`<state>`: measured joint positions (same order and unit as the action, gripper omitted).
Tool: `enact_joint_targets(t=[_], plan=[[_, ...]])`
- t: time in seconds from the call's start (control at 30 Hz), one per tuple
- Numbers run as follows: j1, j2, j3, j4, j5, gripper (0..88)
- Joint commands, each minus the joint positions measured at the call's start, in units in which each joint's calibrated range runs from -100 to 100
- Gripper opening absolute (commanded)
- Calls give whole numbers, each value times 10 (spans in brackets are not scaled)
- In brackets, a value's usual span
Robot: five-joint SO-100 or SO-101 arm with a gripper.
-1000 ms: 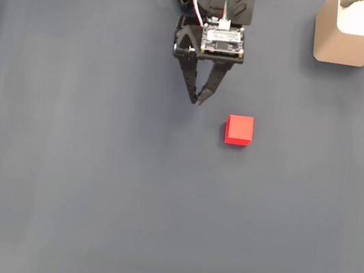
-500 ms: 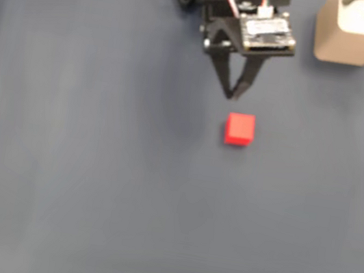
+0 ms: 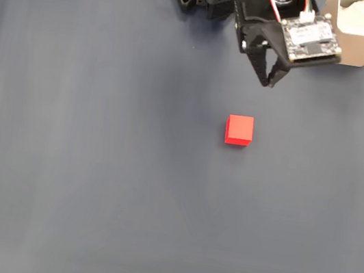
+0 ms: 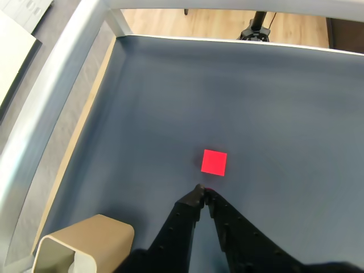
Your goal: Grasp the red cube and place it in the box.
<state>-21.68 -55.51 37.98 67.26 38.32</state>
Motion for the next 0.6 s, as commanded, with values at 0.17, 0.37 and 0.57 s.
enact_joint_targets(t=[0.17,0.37,0.57], plan=[[-21,33,-58,10,-2,29],[-4,52,-72,10,3,58],[18,61,-82,10,11,107]])
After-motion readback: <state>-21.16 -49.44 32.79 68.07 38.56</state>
